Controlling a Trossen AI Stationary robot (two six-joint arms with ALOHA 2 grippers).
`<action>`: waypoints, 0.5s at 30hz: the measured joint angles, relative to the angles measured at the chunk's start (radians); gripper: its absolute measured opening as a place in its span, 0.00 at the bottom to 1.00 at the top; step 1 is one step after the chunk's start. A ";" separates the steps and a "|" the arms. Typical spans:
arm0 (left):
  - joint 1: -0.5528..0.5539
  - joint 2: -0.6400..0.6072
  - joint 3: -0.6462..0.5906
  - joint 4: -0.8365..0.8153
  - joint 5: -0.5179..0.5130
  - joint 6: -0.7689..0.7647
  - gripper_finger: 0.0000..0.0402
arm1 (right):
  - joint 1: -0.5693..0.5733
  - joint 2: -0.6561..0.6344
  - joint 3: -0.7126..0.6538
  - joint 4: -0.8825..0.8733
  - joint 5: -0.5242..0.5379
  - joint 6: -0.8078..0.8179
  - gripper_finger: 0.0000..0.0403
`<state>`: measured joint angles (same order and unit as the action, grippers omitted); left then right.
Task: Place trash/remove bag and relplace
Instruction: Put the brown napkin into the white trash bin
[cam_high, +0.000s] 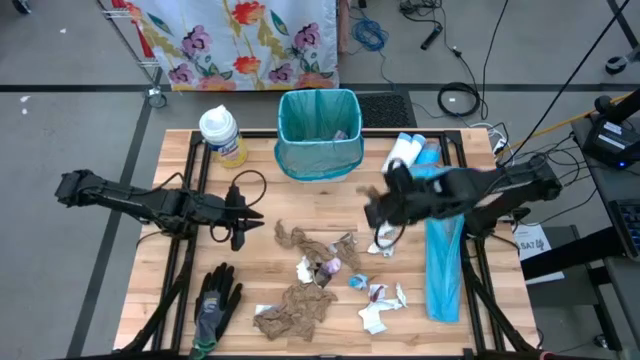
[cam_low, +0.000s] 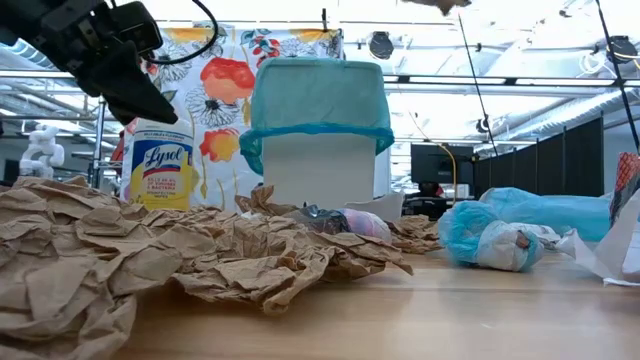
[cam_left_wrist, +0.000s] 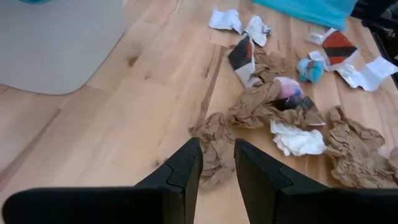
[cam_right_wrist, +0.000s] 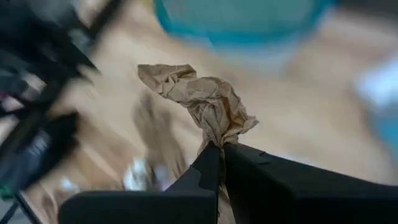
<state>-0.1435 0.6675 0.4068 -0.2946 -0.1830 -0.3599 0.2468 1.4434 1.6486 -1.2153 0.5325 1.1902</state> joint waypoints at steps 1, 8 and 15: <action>0.005 -0.005 0.000 0.001 0.000 0.000 0.25 | -0.020 0.011 0.043 0.012 0.018 -0.067 0.00; 0.022 -0.035 0.000 0.005 0.002 -0.034 0.25 | -0.231 0.090 0.269 0.195 0.046 -0.557 0.00; 0.021 -0.116 0.001 0.061 0.041 -0.080 0.25 | -0.452 0.168 0.288 0.462 -0.040 -0.866 0.01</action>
<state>-0.1223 0.5518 0.4076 -0.2333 -0.1421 -0.4400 -0.2050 1.6117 1.9366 -0.7534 0.4921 0.3240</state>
